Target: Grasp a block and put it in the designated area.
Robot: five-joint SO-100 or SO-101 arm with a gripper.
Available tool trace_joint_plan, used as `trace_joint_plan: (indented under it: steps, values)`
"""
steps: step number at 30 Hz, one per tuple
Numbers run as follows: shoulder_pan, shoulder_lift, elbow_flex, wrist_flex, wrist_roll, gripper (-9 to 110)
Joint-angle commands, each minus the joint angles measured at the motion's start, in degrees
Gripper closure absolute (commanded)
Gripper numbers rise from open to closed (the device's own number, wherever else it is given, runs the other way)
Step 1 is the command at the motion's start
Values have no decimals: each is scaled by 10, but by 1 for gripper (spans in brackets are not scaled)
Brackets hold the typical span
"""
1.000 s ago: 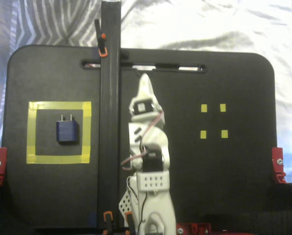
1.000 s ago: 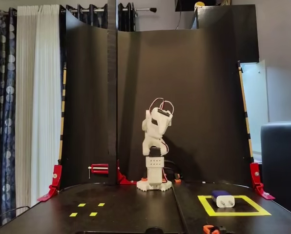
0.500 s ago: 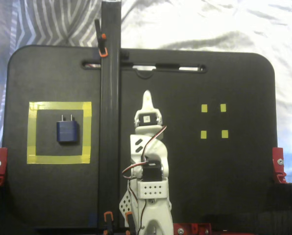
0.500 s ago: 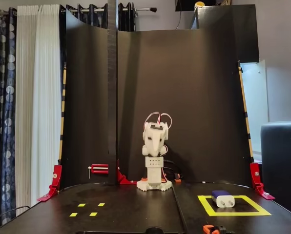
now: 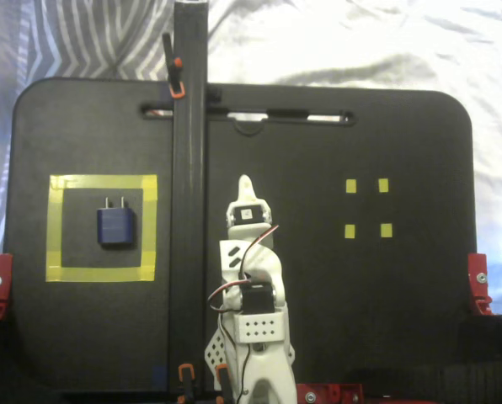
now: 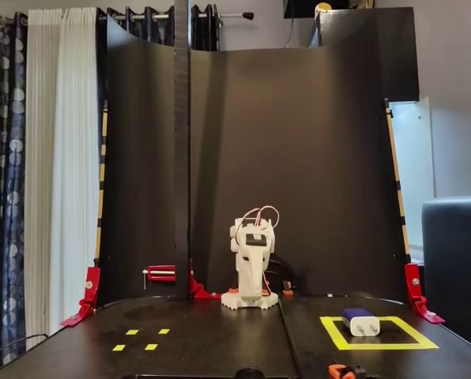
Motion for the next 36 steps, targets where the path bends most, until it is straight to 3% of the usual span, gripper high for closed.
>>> trace_joint_plan:
  steps: [1,9,36]
  values:
    - [-4,5,4,18,-3,101]
    - [-8,10,4,66,-2,101]
    - [9,10,4,69,9,102]
